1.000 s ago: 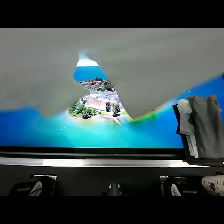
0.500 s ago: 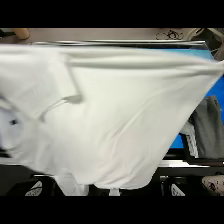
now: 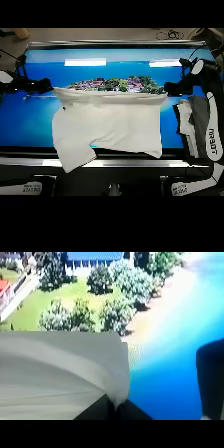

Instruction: Fold the shirts.

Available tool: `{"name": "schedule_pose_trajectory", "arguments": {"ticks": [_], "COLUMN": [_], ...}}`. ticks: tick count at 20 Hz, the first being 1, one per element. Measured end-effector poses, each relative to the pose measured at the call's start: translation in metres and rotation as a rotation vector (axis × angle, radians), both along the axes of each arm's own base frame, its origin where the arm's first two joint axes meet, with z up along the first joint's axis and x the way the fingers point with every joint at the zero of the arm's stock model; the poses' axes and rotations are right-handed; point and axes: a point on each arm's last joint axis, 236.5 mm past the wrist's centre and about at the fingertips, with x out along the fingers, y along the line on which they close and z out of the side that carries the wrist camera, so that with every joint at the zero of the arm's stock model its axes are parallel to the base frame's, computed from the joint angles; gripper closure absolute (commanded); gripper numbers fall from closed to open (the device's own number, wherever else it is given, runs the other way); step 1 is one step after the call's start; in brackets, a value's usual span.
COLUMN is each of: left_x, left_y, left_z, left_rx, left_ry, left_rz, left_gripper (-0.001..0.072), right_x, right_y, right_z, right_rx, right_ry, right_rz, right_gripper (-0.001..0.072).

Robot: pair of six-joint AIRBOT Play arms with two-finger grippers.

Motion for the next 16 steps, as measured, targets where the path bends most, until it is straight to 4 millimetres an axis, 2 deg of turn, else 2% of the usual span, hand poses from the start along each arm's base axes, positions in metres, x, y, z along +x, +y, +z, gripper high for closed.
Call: {"name": "schedule_pose_trajectory", "arguments": {"ticks": [2, 4, 5, 6, 8, 11, 12, 13, 14, 16], "left_x": [0.019, 0.032, 0.035, 0.035, 0.015, -0.047, -0.065, -0.080, -0.092, -0.103], "left_y": [-0.008, -0.009, -0.008, -0.006, -0.002, 0.011, 0.014, 0.016, 0.018, 0.021], "left_z": [-0.015, -0.017, -0.014, -0.013, -0.025, -0.073, -0.085, -0.096, -0.101, -0.099], "left_rx": [-0.045, -0.060, -0.063, -0.059, -0.030, 0.045, 0.060, 0.072, 0.078, 0.078], "left_ry": [-0.018, -0.044, -0.056, -0.049, 0.045, 0.329, 0.402, 0.464, 0.509, 0.545], "left_rz": [-0.006, -0.019, -0.028, -0.045, -0.092, -0.134, -0.141, -0.147, -0.151, -0.155], "left_gripper": [0.0685, 0.0685, 0.0686, 0.0686, 0.0686, 0.0685, 0.0641, 0.0437, 0.0263, 0.0250], "right_x": [0.023, 0.029, 0.025, 0.014, -0.023, -0.090, -0.109, -0.122, -0.131, -0.138], "right_y": [0.002, 0.006, 0.008, 0.011, 0.018, 0.034, 0.042, 0.049, 0.054, 0.057], "right_z": [-0.003, -0.003, -0.001, -0.003, -0.012, -0.040, -0.053, -0.063, -0.070, -0.070], "right_rx": [0.022, 0.045, 0.055, 0.065, 0.087, 0.109, 0.112, 0.110, 0.108, 0.101], "right_ry": [-0.077, -0.100, -0.088, -0.042, 0.109, 0.363, 0.429, 0.471, 0.498, 0.506], "right_rz": [-0.027, -0.046, -0.046, -0.040, -0.019, 0.023, 0.039, 0.050, 0.058, 0.054], "right_gripper": [0.0691, 0.0691, 0.0691, 0.0692, 0.0692, 0.0691, 0.0662, 0.0468, 0.0297, 0.0202]}}
